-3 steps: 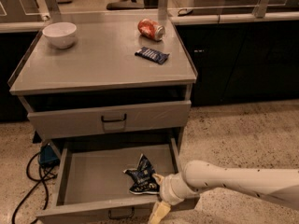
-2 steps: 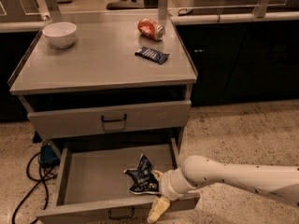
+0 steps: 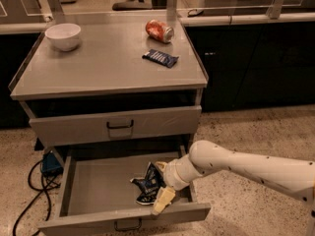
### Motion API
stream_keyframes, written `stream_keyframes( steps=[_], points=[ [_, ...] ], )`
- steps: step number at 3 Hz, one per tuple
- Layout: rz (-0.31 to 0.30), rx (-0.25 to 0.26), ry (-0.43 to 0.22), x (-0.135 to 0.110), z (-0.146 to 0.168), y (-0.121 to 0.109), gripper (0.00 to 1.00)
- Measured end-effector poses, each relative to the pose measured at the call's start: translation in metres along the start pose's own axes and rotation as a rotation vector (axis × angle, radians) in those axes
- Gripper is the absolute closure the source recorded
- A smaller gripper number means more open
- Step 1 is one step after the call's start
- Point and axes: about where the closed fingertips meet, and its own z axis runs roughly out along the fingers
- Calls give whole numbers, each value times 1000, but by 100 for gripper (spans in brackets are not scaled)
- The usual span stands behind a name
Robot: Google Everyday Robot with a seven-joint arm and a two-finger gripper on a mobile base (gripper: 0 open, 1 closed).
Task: Pick blue chip bag from middle drawer and place on counter
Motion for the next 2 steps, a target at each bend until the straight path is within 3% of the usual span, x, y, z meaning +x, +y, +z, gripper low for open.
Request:
stream_keyframes(
  steps=[1,2],
  points=[
    [50,4,11,27,35,35,0],
    [114,102,29,36,44,41,0]
  ],
)
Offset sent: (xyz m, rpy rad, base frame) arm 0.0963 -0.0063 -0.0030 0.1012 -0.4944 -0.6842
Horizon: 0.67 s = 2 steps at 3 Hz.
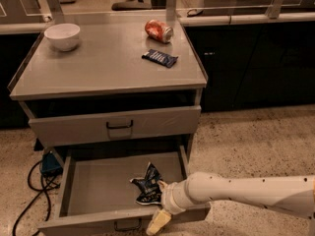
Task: Pick blue chip bag from middle drawer and place on counter
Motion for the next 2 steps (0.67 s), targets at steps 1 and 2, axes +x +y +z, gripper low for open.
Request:
stream_keyframes(
  steps=[1,2],
  points=[
    [60,60,-38,-8,2,-11,0],
    [60,60,-38,-8,2,-11,0]
  ],
)
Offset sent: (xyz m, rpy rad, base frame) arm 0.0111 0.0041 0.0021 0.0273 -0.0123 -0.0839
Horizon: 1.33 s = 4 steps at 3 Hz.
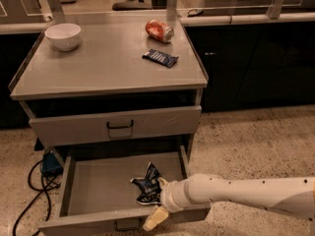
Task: Pick blue chip bag from middle drawer and place on counter
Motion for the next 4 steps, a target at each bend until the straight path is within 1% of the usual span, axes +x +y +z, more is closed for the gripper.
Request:
stream_keyframes(
  steps=[1,2,3,4],
  points=[
    [-34,43,-3,-9,-7,7,0],
    [-98,108,18,-31,-27,27,0],
    [-160,146,11,-45,-44,38,0],
    [-160,147,11,-45,-44,38,0]
  ],
)
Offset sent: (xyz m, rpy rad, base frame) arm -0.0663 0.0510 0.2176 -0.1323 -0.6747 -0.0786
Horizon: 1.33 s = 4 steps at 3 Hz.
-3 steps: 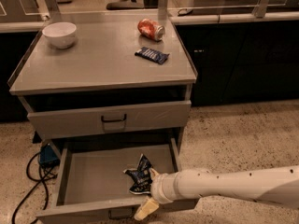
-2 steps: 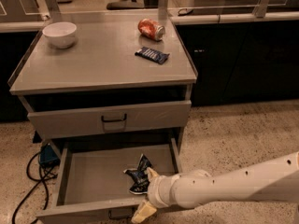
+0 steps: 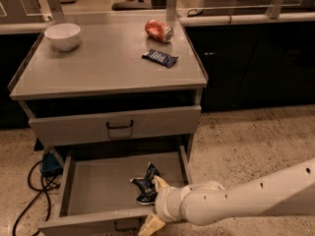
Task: Pick blue chip bag from middle drawer and place on counter
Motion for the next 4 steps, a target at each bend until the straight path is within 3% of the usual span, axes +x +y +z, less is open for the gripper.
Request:
stream_keyframes(
  steps=[1,2,3,4],
  points=[
    [-39,30,-26,-22,-1,-28,0],
    [-97,79,-52,-72,-18,-85,0],
    [-116,108,-57,-94,-31,-122,0],
    [-116,127,-53,-86,-31,-129,0]
  ],
)
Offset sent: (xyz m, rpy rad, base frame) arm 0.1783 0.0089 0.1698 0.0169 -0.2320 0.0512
